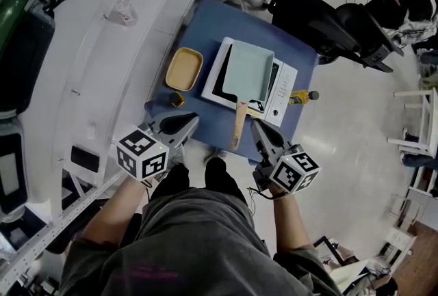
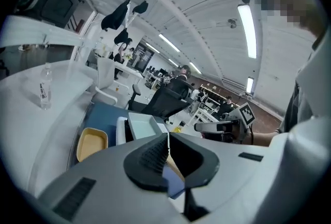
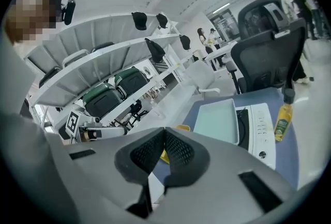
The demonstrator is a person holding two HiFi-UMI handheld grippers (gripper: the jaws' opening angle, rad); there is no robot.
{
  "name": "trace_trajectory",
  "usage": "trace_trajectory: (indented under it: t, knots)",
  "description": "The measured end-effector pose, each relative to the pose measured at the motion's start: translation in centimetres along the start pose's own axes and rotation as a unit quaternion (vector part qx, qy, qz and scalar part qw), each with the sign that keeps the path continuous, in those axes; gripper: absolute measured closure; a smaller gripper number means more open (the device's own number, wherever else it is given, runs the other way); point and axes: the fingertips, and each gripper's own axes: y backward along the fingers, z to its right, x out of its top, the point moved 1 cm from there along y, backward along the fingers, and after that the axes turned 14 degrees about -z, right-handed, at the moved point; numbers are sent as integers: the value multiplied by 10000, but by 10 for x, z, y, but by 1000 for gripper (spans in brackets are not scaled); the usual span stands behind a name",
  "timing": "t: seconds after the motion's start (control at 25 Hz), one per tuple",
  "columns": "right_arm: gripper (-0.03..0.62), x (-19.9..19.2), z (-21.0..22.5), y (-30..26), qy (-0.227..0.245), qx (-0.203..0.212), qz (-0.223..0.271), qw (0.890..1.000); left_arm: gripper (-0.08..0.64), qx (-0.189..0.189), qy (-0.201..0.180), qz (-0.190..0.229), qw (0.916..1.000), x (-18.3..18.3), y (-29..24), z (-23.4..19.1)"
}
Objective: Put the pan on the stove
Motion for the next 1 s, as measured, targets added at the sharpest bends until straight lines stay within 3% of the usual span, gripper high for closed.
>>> trace_trajectory:
  t: [0.6,1.0]
  knots:
    - [589,25,-60,31,704,-2,494,9963,558,117,-810,431,9957,31,41,37]
    - [589,33,-75,45,900,104,724,9933,558,233,-1066,559,9925,42,56,50]
